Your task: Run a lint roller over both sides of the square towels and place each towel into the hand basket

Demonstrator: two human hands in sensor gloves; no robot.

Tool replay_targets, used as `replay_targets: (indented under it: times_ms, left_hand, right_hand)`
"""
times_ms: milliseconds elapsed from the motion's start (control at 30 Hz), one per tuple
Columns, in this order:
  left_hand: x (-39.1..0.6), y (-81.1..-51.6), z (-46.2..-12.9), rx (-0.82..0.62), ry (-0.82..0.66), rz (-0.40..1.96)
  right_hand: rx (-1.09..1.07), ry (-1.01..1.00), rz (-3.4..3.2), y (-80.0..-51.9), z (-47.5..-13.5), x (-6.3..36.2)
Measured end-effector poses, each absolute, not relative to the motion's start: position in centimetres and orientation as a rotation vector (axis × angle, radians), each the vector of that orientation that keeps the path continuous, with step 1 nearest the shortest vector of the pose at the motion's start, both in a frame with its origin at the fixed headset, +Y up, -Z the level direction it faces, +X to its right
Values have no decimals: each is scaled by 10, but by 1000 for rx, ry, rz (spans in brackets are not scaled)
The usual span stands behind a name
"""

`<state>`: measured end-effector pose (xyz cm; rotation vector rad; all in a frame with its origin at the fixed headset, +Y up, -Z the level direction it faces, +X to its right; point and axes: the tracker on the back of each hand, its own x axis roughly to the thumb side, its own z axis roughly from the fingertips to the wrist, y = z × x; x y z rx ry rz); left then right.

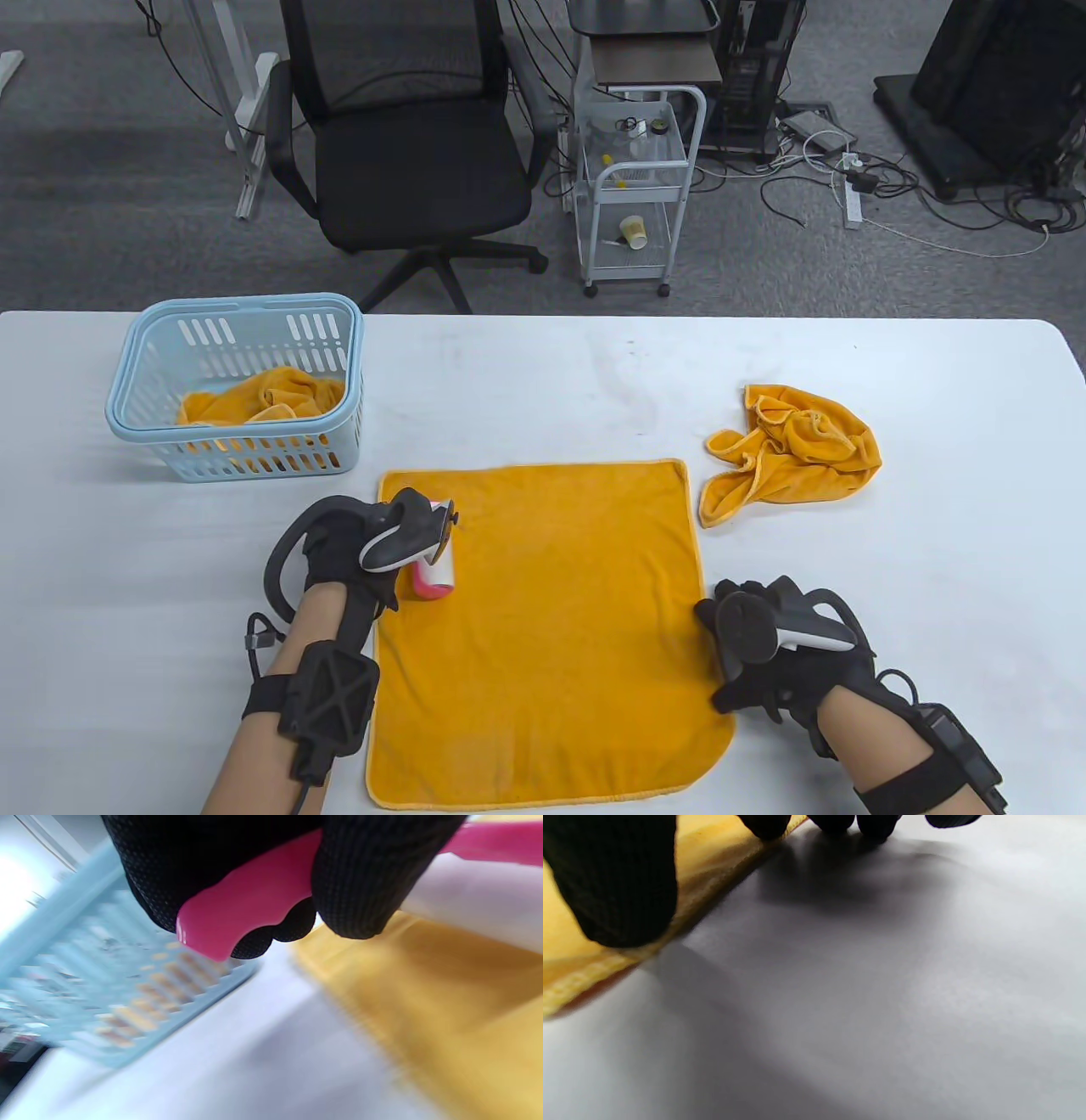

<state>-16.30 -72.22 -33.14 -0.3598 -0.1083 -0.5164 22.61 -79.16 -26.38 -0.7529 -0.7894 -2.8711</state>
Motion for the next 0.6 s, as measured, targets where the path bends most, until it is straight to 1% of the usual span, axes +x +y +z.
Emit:
replay_targets:
  times_ms: [100,233,300,367,433,500,600]
  left_hand:
    - [-119,-726,-331,-334,-255,-330]
    - [-69,-737,-327,-317,-401,-260]
    - [-54,-744,-323,-325,-443,-256]
    - [-52,-749,-321,-344,-439,-305]
    - [-60,-750,-322,-343,-407,-384]
    - [-80,-747,-322,-369,-331,-452]
    - [-118,-742,-320,-346,-230,-607]
  right_hand:
    - [-752,-790,-2873,-792,-264,226]
    - [-751,-790,-2874,-792,-264,226]
    - [-751,-790,-2874,-792,-264,226]
    - [-751,-790,-2874,-792,-264,226]
    - [-748,-792,-2878,-792,-264,226]
    - [-747,-792,-2878,-792,-264,226]
    - [-748,-791,-2875,-791,-264,226]
